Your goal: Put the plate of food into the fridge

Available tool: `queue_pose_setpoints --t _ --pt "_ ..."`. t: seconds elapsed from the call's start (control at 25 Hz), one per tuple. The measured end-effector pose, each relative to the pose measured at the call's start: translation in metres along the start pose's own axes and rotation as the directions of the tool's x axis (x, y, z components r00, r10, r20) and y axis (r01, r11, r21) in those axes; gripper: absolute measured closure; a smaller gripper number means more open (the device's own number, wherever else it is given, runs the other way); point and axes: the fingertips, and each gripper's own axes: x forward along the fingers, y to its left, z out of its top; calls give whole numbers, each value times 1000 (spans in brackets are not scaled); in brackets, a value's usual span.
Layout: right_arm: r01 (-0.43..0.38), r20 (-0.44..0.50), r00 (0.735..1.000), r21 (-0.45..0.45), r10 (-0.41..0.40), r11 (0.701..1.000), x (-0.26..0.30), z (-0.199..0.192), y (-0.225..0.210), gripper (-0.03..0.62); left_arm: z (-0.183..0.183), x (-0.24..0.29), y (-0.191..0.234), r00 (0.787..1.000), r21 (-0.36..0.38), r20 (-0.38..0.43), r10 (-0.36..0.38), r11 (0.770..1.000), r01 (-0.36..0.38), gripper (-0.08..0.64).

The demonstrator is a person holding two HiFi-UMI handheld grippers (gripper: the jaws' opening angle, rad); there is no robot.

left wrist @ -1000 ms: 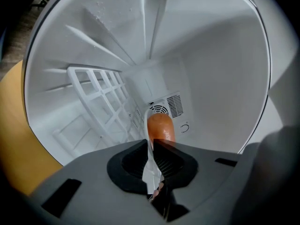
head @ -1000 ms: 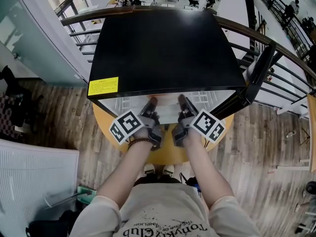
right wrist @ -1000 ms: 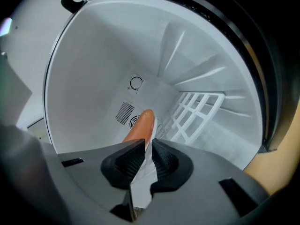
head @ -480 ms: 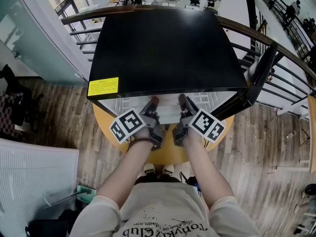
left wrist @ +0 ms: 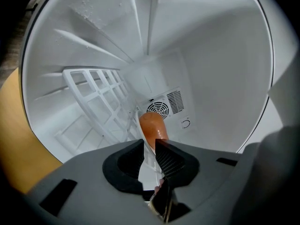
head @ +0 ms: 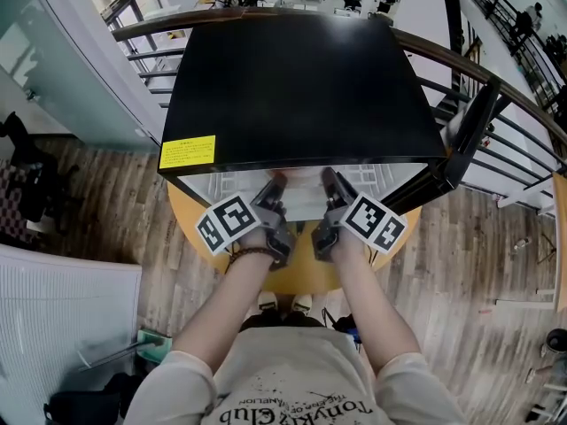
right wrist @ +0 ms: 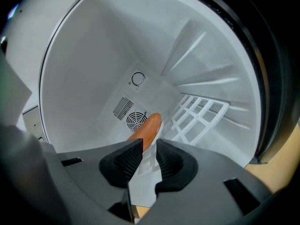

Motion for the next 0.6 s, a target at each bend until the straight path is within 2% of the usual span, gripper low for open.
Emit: queue_pose_setpoints --t 0.36,0.6 --pt "50 -34 998 -129 -55 990 -2 -4 -2 492 -3 -6 3 999 56 -23 23 998 -22 463" --pt "92 -6 995 -242 -96 966 -5 1 -6 474 2 -12 7 999 73 -1 44 996 -43 462"
